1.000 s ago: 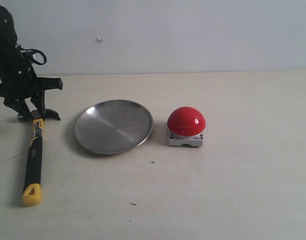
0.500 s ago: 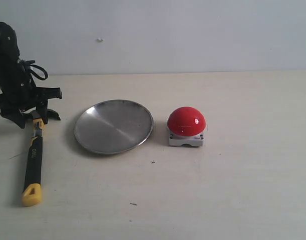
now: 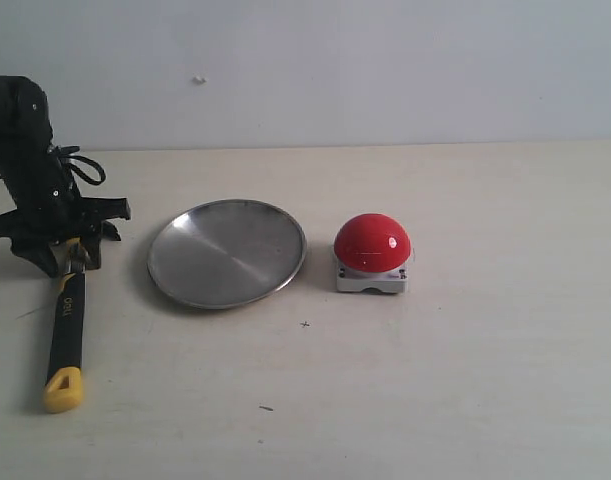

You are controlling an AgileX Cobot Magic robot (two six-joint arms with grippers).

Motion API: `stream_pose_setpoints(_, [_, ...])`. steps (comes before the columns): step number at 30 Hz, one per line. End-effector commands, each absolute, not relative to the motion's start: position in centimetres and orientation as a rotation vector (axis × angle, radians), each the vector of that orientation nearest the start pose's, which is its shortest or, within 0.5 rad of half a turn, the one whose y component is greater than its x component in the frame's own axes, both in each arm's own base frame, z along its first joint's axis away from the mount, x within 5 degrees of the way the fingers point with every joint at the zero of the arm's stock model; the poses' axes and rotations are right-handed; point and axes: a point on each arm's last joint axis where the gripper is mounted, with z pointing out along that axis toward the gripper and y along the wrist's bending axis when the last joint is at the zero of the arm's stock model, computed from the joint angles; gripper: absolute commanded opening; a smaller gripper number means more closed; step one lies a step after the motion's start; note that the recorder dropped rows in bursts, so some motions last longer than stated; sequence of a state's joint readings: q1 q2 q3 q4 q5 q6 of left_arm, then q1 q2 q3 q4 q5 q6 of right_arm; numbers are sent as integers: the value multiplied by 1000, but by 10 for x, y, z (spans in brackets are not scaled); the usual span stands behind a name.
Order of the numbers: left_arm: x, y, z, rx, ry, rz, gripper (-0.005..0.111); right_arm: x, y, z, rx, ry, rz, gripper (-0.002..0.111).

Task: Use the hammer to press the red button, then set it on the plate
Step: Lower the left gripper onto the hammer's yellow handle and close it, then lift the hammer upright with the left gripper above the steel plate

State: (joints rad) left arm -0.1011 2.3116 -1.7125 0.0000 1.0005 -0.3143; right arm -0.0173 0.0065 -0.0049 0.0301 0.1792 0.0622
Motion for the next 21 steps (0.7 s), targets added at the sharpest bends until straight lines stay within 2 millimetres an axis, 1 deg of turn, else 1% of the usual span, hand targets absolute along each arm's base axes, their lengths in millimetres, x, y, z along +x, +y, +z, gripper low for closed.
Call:
stream_pose_setpoints(1, [452, -45, 109, -342, 3060, -21, 54, 56, -1, 197, 83, 1660, 47, 0])
stream_pose_setpoints(4, [450, -45, 108, -344, 3079, -14, 54, 56, -1, 197, 83, 1660, 47, 0])
stream_pose_setpoints(6, [450, -45, 108, -345, 3086, -12, 49, 56, -1, 197, 83, 1660, 47, 0])
stream_pose_setpoints(8, [449, -45, 108, -342, 3092, -10, 37, 56, -1, 197, 83, 1660, 47, 0])
stream_pose_setpoints(10, [449, -45, 108, -326, 3093, -10, 18, 56, -1, 197, 83, 1660, 47, 0])
stream_pose_setpoints(11, [449, -45, 108, -289, 3093, -11, 7, 56, -1, 197, 83, 1660, 47, 0])
stream_pose_setpoints(12, [452, -49, 109, -189, 3071, -64, 0, 56, -1, 197, 83, 1660, 47, 0])
stream_pose_setpoints(15, [458, -52, 116, -159, 2998, -119, 0, 56, -1, 197, 83, 1660, 47, 0])
stream_pose_setpoints(19, [465, -60, 146, -89, 2834, -164, 0, 56, -1, 197, 83, 1660, 47, 0])
stream_pose_setpoints(21, [466, -62, 166, -65, 2716, -173, 0, 56, -1, 197, 83, 1660, 47, 0])
